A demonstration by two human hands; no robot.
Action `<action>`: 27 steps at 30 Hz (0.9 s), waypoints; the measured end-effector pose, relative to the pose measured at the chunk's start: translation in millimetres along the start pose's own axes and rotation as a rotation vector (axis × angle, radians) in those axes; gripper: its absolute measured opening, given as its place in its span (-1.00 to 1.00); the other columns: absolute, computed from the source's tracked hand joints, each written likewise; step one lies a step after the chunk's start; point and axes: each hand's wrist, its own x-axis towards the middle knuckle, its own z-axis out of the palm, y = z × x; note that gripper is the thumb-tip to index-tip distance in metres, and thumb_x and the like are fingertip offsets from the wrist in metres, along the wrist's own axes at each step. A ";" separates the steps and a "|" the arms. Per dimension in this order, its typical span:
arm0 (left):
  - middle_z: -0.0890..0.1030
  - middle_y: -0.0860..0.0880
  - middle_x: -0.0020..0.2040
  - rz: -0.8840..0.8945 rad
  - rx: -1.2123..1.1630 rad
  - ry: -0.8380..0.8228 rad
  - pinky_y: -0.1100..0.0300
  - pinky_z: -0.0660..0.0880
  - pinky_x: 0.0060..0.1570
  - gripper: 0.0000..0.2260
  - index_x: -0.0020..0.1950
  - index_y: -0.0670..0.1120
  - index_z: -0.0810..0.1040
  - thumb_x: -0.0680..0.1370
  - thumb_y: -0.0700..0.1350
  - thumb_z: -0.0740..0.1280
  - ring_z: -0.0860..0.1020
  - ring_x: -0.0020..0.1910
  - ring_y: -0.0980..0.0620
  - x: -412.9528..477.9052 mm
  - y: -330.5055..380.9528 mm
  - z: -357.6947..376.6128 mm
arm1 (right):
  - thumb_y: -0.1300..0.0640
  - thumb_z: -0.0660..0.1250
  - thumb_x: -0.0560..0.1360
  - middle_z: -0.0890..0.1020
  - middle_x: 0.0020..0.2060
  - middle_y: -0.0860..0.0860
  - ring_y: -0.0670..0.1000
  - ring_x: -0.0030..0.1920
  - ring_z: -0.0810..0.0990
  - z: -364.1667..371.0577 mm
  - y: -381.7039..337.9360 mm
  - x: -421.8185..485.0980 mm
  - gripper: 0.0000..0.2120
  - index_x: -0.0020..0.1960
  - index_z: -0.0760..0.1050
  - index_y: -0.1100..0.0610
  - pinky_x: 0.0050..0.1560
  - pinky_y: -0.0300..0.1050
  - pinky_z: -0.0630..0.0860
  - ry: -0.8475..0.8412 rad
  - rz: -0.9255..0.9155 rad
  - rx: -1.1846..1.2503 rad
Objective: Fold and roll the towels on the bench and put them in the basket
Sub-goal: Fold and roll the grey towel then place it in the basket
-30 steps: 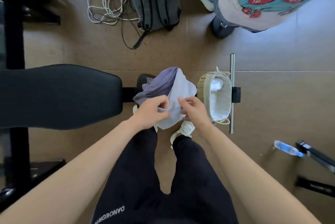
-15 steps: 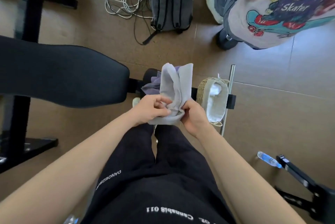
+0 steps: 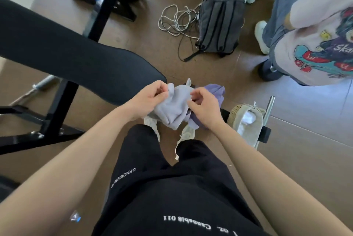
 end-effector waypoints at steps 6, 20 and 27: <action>0.50 -0.06 -0.10 0.071 -0.030 -0.136 0.22 0.42 -0.10 -0.85 -0.06 -0.06 0.50 0.71 -0.11 0.31 0.43 -0.14 0.04 -17.3 5.7 -53.8 | 0.42 0.31 0.37 0.59 0.08 -0.11 -0.11 -0.22 0.52 26.8 -96.9 35.2 -0.42 0.34 0.47 0.05 -0.13 -0.25 0.52 -0.556 -0.434 -0.034; 0.59 0.04 -0.20 -0.065 -0.127 0.179 -0.05 0.43 -0.21 -0.93 -0.05 0.02 0.56 0.63 -0.06 0.37 0.47 -0.25 0.04 -49.7 -137.8 -182.5 | 0.09 0.45 0.49 0.64 -0.19 0.06 0.10 -0.10 0.60 133.0 -123.7 112.1 -0.89 -0.18 0.58 0.07 -0.12 -0.02 0.52 -0.717 -0.087 -0.822; 0.59 0.05 -0.23 -0.105 0.094 0.095 0.23 0.43 -0.28 -0.83 0.00 -0.01 0.65 0.50 0.00 0.56 0.50 -0.30 0.11 -38.6 -157.3 -208.4 | 0.23 0.26 0.47 0.66 -0.13 0.07 0.17 -0.06 0.65 152.3 -167.5 151.3 -0.80 -0.10 0.62 0.00 -0.20 -0.10 0.48 -0.413 -0.063 -0.982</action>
